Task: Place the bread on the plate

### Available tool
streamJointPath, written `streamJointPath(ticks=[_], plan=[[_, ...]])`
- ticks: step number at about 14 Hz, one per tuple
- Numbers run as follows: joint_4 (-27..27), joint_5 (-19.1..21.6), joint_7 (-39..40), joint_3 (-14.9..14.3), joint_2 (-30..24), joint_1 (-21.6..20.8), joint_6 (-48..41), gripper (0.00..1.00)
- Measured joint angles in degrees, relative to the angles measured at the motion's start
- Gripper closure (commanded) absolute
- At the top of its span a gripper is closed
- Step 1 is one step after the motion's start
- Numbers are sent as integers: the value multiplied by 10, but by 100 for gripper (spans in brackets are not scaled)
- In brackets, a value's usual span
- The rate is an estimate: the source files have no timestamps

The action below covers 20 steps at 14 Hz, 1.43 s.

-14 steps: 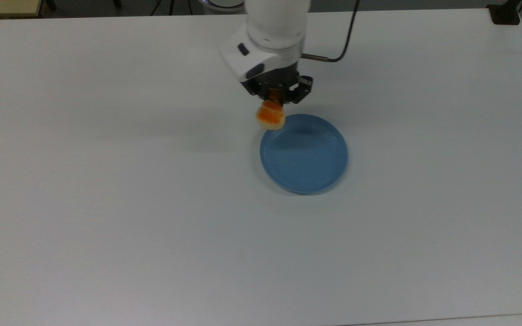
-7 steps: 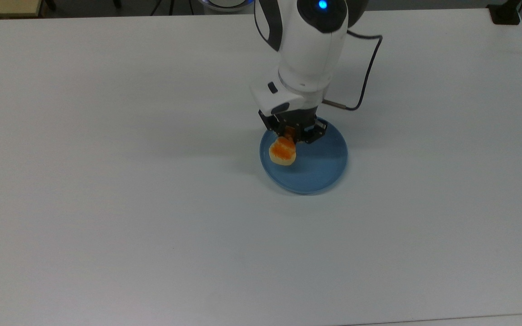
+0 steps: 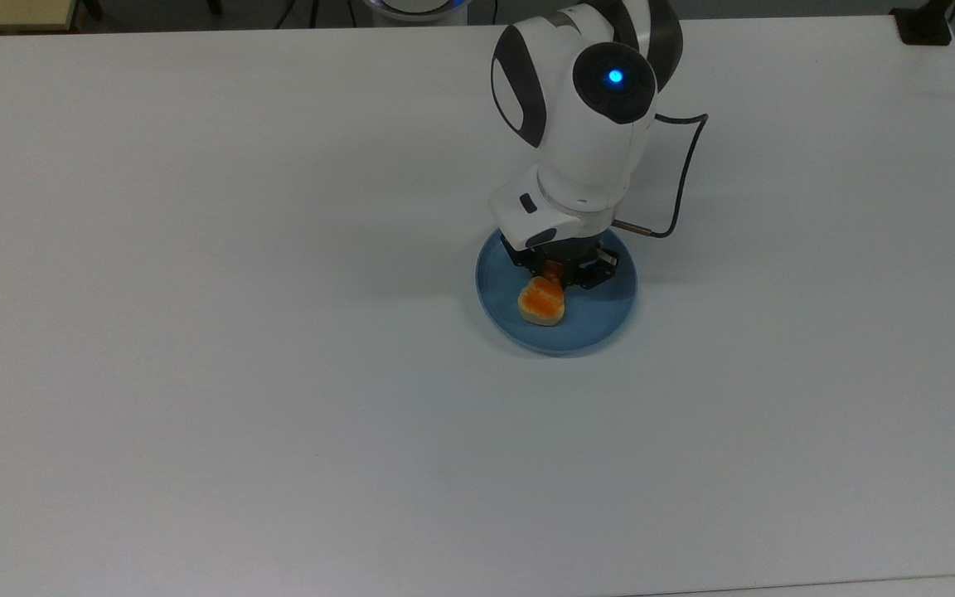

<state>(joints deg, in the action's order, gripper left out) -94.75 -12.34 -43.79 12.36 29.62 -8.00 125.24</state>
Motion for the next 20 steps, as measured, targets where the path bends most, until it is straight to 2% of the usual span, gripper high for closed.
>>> streamJointPath(ticks=[5,8,11,13,15,16,17,20], plan=[[14,0,-4,1,-14,12,0,0],[24,25,-6,2,-90,45,-58,0],[27,44,22,2,-174,101,-152,0],[26,50,96,2,-230,146,-209,0],[26,51,196,-1,-265,169,-251,0],[26,51,245,-11,-284,173,-273,0],[25,59,307,-35,-312,174,-297,0],[13,72,441,-80,-353,173,-306,0]])
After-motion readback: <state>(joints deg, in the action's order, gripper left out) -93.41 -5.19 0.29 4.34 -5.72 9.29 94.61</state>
